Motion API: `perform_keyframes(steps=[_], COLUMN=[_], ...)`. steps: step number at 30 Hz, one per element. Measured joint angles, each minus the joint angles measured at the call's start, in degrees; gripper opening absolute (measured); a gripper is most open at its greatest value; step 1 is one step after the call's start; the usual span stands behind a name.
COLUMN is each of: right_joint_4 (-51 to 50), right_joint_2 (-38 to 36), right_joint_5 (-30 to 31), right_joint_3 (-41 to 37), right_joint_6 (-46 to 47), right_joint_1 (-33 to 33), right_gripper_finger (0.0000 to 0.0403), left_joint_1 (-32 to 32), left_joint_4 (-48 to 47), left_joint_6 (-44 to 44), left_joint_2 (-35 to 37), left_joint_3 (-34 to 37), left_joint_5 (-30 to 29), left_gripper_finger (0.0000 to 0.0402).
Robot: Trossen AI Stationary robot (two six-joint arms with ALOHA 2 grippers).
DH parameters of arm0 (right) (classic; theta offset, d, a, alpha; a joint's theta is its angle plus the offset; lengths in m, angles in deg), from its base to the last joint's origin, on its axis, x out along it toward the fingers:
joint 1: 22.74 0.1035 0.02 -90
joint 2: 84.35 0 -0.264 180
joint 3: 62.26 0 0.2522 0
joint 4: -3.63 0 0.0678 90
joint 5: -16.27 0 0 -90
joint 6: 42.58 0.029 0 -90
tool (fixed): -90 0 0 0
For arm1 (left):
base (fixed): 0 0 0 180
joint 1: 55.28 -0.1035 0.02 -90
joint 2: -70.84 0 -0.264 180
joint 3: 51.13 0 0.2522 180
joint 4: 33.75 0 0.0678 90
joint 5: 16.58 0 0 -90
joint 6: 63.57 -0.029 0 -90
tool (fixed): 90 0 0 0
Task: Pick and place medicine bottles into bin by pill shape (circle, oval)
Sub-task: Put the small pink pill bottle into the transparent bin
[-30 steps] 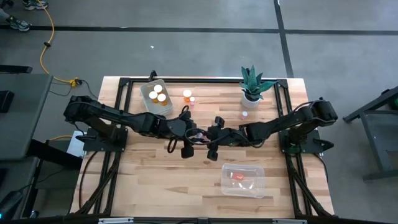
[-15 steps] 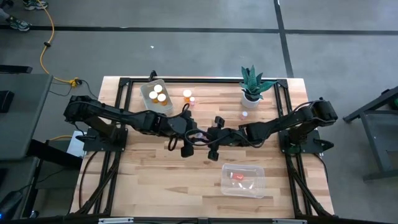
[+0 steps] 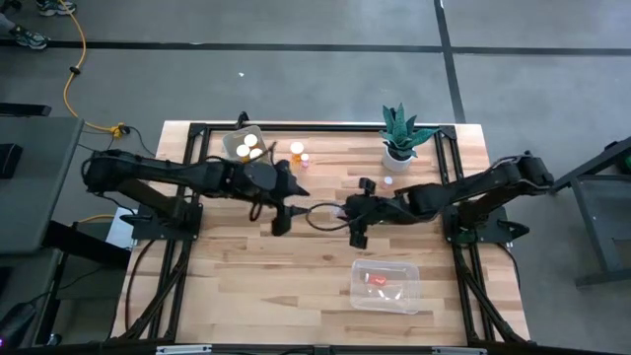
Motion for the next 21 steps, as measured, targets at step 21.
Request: perform_keyframes(steps=[21], right_joint_4=[-4.7], right_joint_2=[10.1], right_joint_5=[-21.8], right_joint_3=[-4.3], right_joint_6=[32.9], right_joint_1=[23.1], right_gripper_finger=[0.0109], left_joint_1=[5.5], left_joint_4=[30.1], left_joint_6=[12.0], left_joint_2=[15.9], left_joint_3=[20.9], left_joint_5=[-9.5], left_gripper_finger=[0.0193])
